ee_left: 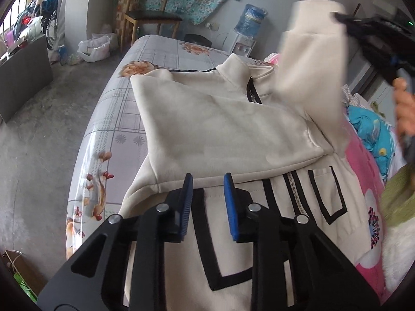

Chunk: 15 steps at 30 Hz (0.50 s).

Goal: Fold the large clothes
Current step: 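Fold the sleeve over the jacket body and open the right tool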

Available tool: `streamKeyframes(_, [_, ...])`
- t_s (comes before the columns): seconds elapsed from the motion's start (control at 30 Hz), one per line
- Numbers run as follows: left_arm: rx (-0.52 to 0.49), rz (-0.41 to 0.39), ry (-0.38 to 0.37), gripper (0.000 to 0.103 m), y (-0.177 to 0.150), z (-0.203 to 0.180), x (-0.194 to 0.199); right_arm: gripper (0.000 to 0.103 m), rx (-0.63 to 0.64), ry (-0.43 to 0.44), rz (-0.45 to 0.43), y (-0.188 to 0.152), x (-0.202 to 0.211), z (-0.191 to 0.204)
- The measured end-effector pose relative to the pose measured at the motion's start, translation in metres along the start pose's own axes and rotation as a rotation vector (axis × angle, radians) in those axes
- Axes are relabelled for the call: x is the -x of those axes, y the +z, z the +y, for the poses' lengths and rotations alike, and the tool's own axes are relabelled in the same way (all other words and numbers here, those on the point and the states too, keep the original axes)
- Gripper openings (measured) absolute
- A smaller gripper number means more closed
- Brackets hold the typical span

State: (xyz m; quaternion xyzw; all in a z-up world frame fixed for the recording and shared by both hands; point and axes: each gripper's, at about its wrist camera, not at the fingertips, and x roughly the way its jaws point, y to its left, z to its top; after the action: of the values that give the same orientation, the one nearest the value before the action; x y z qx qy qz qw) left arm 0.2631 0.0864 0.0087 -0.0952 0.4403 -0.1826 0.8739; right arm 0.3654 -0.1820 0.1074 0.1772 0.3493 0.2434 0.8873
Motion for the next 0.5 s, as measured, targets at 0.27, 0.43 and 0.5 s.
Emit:
streamKeyframes(0.27, [0.051, 0.032, -0.091, 0.023, 0.006, 0.011, -0.005, 0.048, -0.059, -0.022, 0.220, -0.047, -0.044, -0.031])
streamKeyframes(0.43, [0.065, 0.047, -0.063, 0.024, 0.021, 0.014, -0.022, 0.050, -0.160, -0.142, 0.145, -0.047, 0.013, -0.099])
streamKeyframes(0.5, [0.076, 0.054, -0.033, 0.024, 0.029, 0.016, -0.033, 0.050, -0.208, -0.216, 0.106, -0.046, 0.042, -0.133])
